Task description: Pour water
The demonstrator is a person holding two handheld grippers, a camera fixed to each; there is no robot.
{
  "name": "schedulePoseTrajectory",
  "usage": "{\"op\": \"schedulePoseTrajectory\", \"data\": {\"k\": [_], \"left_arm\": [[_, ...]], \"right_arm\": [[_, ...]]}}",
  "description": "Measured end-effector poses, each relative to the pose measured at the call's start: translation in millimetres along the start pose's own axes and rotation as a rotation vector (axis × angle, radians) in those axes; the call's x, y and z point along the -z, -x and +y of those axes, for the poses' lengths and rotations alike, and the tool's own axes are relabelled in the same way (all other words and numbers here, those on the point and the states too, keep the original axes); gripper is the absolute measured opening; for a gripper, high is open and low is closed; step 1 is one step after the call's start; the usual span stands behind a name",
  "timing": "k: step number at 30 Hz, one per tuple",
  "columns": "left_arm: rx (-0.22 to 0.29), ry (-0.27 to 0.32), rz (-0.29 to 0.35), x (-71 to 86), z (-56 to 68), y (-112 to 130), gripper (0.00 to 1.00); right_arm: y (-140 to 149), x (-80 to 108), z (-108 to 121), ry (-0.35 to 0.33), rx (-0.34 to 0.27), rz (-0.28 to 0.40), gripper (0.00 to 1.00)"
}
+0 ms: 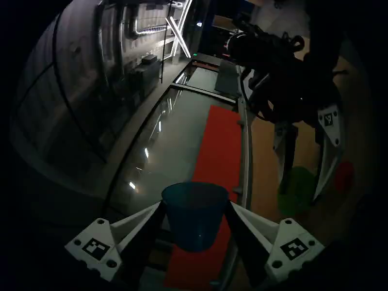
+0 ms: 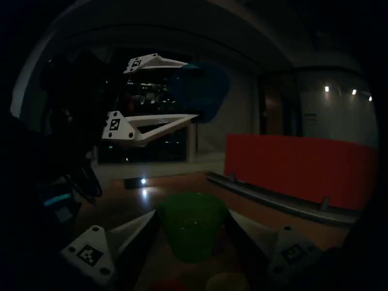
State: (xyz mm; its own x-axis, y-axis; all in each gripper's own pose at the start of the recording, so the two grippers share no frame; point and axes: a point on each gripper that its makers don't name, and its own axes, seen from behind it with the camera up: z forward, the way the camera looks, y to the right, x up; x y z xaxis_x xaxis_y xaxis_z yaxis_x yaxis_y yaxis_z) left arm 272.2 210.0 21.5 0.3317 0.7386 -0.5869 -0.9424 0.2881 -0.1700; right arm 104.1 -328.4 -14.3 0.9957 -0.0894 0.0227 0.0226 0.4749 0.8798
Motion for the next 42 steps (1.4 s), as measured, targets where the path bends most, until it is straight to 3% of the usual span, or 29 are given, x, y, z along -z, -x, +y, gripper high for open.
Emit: {"op": "schedulePoseTrajectory", "data": {"k": [21,32,36,42], "left_arm": [[0.708,-0.028,0.047,5.6,-3.9,28,0.86],[1.065,-0.026,0.118,10.4,-5.9,37,0.86],[1.137,-0.024,0.128,11.1,-3.8,43,0.86],[1.148,-0.022,0.092,14.4,10.7,57,0.86]], "right_arm": [[-5,6.6,0,0.02,0.011,0.008,1.0],[-8,9.3,-2,0.03,0.017,0.005,1.0],[-10,10.8,-3,0.034,0.015,0.005,1.0],[-11,14.7,1,0.047,0.012,0.003,1.0]]}}
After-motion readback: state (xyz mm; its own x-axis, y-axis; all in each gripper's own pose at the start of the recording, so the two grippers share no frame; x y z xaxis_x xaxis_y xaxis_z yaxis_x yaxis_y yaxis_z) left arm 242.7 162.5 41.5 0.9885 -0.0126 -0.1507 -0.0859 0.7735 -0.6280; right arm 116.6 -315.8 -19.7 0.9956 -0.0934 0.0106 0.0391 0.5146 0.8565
